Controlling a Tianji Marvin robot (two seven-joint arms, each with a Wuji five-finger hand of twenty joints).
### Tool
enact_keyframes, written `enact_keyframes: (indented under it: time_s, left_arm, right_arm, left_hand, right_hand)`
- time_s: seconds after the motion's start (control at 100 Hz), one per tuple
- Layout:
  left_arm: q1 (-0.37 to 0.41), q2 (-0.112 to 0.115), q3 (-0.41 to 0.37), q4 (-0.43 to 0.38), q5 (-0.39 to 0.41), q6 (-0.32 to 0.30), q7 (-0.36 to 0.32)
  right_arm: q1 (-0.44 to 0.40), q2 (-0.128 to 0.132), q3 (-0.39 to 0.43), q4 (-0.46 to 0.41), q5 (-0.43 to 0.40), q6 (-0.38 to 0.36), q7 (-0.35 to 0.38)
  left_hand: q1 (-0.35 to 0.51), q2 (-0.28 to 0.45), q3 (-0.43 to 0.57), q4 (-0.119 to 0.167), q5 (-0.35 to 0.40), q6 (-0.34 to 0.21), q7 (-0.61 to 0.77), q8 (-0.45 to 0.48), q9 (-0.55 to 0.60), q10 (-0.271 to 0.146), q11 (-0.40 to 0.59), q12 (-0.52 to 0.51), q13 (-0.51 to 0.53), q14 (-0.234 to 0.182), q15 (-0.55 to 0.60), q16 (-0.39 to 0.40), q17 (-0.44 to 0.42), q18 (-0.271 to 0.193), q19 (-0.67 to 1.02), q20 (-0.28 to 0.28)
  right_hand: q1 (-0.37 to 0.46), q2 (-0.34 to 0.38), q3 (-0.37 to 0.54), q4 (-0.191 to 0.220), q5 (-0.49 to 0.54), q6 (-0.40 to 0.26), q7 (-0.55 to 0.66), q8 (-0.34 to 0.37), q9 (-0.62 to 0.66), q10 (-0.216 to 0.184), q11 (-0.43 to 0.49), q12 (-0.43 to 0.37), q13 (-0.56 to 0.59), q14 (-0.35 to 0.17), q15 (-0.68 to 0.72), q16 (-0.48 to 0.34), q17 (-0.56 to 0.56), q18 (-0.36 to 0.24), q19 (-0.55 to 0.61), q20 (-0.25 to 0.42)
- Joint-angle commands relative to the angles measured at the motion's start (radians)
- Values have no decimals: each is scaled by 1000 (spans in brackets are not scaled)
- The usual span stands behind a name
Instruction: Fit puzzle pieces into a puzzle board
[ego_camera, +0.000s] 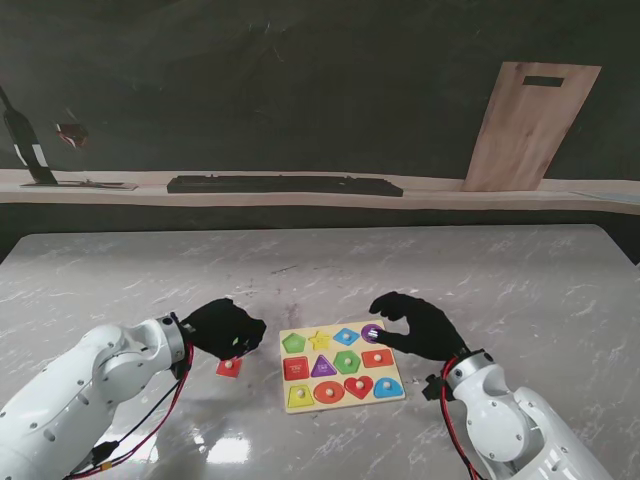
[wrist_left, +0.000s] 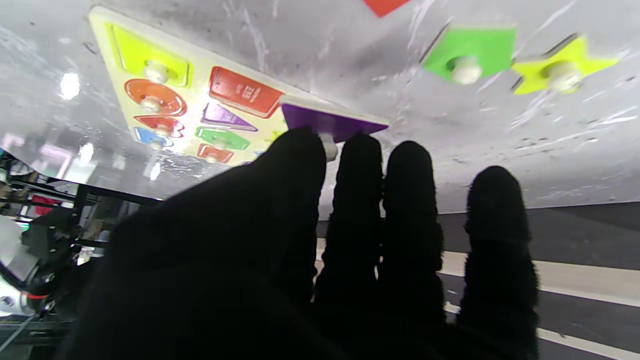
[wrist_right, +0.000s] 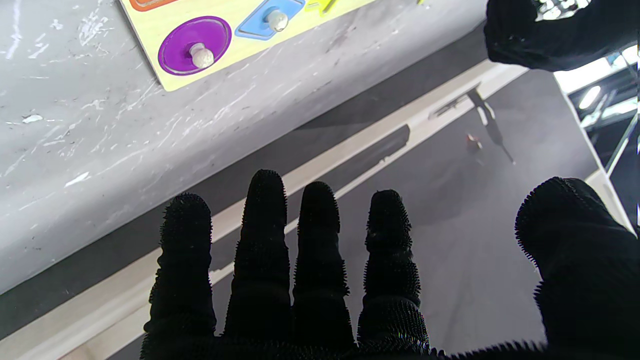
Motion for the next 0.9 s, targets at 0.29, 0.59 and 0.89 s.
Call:
enact_keyframes:
  time_s: [0.29,0.59,0.89]
  left_arm:
    - [-215,-25,200,114,-104,-57,-8]
    - [-380,-73,419,258,-254,-48,16]
    - [-446,-124,555,338,-324,-9,61]
  right_arm:
    - [-33,-10,36,-12,-1,-28,-38]
    - [-43,-13,51,-17,10,-34,-48]
    - [-46,-14,52,-24,22,-28,-43]
  left_hand:
    - [-18,2,50,-1,-33,-34,58,6,-8,-15,15,10,28,-20,34,14,-8,-95,106,43]
    - [-18,5,51,-2,-37,-32,61,7,-10,-12,18,10,23,-19,42,12,-10,-96,114,49]
    - [-16,3,55,-1,-37,-20,62,6,-12,-2,25,8,23,-9,59,10,-12,-86,136,64]
  right_hand:
    - [-14,20,-17,29,0,-24,-18,-3,15,-28,10,10,6,-17,11,16,-12,6,15,17]
    - [-13,20,-17,29,0,-24,-18,-3,15,-27,10,10,7,-16,11,16,-12,6,14,17]
    - [-13,22,-19,29,-1,-24,-19,-3,15,-27,9,9,7,-17,11,16,-11,7,15,17]
